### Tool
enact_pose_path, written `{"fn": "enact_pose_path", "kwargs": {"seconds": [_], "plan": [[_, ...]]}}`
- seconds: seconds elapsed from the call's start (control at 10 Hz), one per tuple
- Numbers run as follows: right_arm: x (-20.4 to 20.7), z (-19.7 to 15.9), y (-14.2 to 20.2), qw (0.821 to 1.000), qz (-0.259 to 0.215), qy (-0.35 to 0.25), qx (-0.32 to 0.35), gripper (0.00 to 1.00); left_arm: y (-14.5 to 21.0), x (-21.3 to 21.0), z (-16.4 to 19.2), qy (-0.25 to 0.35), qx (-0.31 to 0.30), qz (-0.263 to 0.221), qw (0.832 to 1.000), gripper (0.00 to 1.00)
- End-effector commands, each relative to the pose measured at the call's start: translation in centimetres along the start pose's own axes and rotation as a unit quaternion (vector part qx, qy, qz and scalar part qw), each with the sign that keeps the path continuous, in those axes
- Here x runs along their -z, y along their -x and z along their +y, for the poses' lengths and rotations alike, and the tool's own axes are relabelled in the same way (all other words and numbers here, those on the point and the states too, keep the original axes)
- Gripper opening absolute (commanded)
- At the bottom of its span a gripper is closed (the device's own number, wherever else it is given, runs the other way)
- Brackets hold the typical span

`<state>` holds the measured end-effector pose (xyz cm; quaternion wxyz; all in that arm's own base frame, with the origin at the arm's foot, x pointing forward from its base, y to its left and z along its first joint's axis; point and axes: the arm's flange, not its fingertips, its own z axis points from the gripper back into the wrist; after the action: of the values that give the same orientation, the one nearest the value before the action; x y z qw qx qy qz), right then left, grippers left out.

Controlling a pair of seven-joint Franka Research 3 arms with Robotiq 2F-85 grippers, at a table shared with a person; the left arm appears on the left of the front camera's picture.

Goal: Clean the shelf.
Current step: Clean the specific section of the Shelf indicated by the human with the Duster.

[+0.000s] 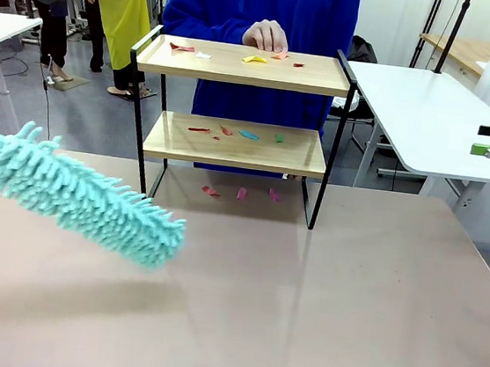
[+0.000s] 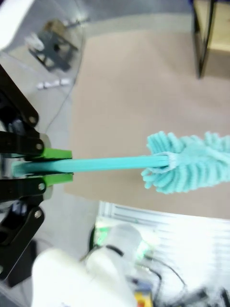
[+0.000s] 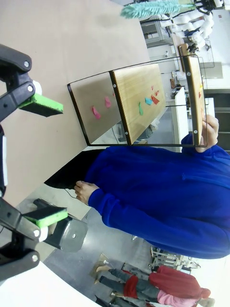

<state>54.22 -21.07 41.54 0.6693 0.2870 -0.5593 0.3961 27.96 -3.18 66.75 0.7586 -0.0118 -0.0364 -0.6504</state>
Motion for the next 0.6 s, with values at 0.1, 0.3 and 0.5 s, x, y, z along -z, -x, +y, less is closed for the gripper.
{"fn": "enact_pose_path", "kwargs": {"seconds": [0.1, 0.3, 0.5], "plan": [[0.1, 0.1, -0.3, 1.0, -0.002, 0.001, -0.001, 1.0, -4.4, -6.3, -3.6, 0.041, -0.117, -0.064, 0.99, 0.14], [0.1, 0.1, -0.3, 1.0, -0.002, 0.001, -0.001, 1.0, -8.4, -10.5, -6.0, 0.045, -0.237, -0.105, 0.965, 0.14], [0.1, 0.1, -0.3, 1.0, -0.002, 0.001, -0.001, 1.0, -13.6, -14.4, -9.3, 0.024, -0.317, -0.148, 0.937, 0.14]]}}
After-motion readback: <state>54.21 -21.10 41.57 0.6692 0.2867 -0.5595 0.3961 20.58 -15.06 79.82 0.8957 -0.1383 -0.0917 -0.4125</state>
